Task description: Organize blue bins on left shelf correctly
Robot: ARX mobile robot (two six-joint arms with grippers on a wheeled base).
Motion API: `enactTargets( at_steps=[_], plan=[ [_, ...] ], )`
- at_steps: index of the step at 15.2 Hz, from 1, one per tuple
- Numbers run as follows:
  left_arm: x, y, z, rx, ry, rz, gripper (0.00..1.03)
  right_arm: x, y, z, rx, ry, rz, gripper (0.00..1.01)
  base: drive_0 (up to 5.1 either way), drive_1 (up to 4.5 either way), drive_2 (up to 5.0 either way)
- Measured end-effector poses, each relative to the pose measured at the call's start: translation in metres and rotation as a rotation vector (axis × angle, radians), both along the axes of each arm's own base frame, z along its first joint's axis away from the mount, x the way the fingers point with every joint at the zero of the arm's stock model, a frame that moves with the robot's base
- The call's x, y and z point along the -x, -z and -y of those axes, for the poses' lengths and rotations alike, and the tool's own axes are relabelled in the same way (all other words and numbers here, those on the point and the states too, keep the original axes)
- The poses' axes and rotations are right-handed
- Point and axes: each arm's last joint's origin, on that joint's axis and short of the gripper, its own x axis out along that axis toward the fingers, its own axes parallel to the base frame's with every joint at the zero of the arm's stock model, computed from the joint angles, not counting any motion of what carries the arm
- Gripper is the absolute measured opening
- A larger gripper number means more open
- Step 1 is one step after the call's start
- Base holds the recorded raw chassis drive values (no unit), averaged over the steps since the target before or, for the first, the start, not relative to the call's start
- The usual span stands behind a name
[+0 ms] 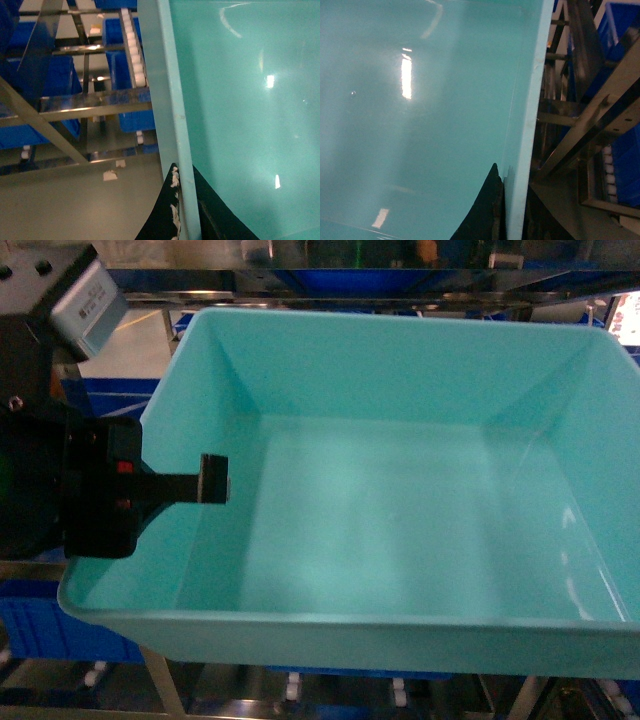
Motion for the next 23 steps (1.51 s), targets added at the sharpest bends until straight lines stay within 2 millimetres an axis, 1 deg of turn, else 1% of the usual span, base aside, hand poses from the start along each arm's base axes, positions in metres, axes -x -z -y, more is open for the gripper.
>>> enactTargets(
  at_steps=[1,2,4,5,6,8,9,17,23],
  plan=[
    [-0.003,0.008,0.001,-0.014,0.001,-0.038,0.02,-0.005,0.006,0.000,0.001,-0.003,-0.035,0.02,0.0,0.00,0.0],
    [-0.010,0.023,0.004,-0.041,0.008,-0.130,0.02,-0.011,0.019,-0.001,0.000,-0.020,-0.116,0.02,0.0,0.00,0.0],
    [-0.014,0.025,0.003,-0.035,-0.003,-0.113,0.02,-0.016,0.023,-0.003,0.003,-0.031,-0.080,0.02,0.0,0.00,0.0],
    [-0.015,0.030,0.003,-0.043,-0.002,-0.128,0.02,-0.018,0.032,-0.003,0.009,-0.035,-0.106,0.02,0.0,0.00,0.0],
    [-0.015,0.042,0.003,-0.057,0.000,-0.170,0.02,-0.017,0.044,-0.003,0.011,-0.038,-0.165,0.02,0.0,0.00,0.0],
    [-0.011,0.054,0.002,-0.063,0.002,-0.216,0.02,-0.013,0.051,-0.003,0.012,-0.042,-0.194,0.02,0.0,0.00,0.0],
    [-0.010,0.056,0.001,-0.062,-0.001,-0.216,0.02,-0.012,0.051,-0.005,0.013,-0.048,-0.189,0.02,0.0,0.00,0.0],
    [-0.010,0.055,0.001,-0.064,-0.011,-0.205,0.02,-0.011,0.053,-0.006,0.037,-0.056,-0.169,0.02,0.0,0.00,0.0],
    [-0.010,0.054,0.001,-0.064,-0.011,-0.204,0.02,-0.011,0.053,-0.006,0.038,-0.056,-0.170,0.02,0.0,4.37,-4.3]
  ],
)
